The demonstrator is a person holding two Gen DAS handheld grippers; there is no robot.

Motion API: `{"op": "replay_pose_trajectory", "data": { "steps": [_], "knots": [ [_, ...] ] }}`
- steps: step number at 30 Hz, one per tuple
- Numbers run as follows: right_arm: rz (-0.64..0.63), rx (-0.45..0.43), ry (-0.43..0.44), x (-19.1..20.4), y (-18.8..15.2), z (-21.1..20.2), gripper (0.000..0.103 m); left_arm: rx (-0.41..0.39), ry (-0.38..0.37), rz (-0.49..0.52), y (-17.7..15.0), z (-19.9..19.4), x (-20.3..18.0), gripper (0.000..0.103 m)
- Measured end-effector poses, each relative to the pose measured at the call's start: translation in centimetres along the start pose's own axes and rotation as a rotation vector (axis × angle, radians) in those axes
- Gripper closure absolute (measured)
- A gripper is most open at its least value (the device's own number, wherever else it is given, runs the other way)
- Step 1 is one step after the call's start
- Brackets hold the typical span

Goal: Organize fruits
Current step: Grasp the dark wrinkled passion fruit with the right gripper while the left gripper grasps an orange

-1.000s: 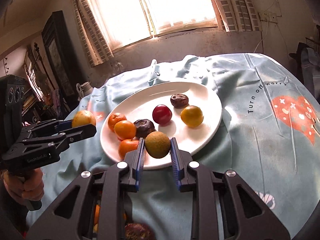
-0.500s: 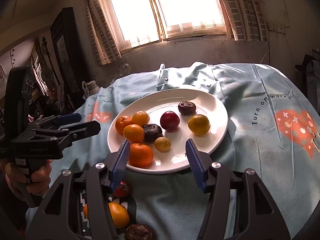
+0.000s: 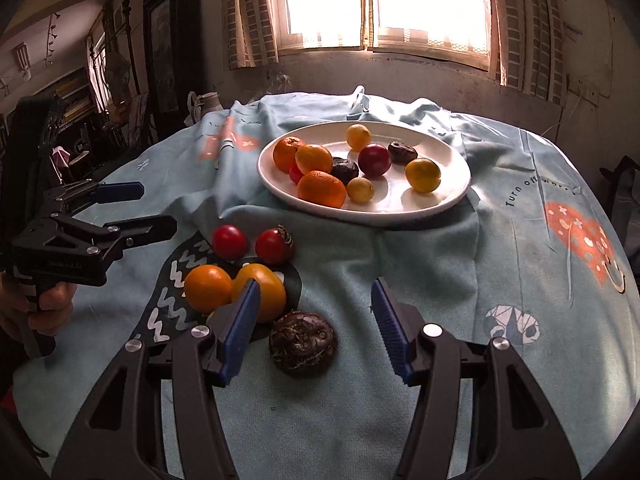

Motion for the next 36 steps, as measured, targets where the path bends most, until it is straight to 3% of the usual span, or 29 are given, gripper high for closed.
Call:
{"op": "replay_pose_trajectory", "data": {
  "steps": [5, 10, 17, 33, 36],
  "knots": [
    [-0.119, 0.033, -0.033, 1.7, -0.9, 0.3, 0.044, -0.013, 0.021, -0.021, 0.2, -0.2, 0.7, 0.002],
    [-0.154, 0.087, -0.048, 2.1, -1.7, 1.3, 0.046, -0.006, 0.026, -0.036, 0.3, -0.1, 1.1, 0.002],
    [-0.154, 0.114, -0.052, 1.9, -1.9, 1.8, 0.055, -0.007, 0.03, -0.03, 0.4, -0.1, 1.0, 0.002],
    [-0.156, 0.147, -0.065, 1.8, -2.3, 2.4, 0.06, -0.009, 0.032, -0.03, 0.4, -0.1, 1.0, 0.002],
    [-0.117, 0.143, -0.036, 1.4, -2.2, 2.3, 0.06, -0.008, 0.011, -0.031, 0.4, -0.2, 0.9, 0.002]
  ]
}}
Point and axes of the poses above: each gripper's, at about its wrist camera, not at the fingertips, and z roughly the way its jaws point, x to its left, y to its top, the point moved 4 cm from there along z, roughly the way its jaws point, and after that the axes turned 4 degrees about -y, right-handed, at the moved point
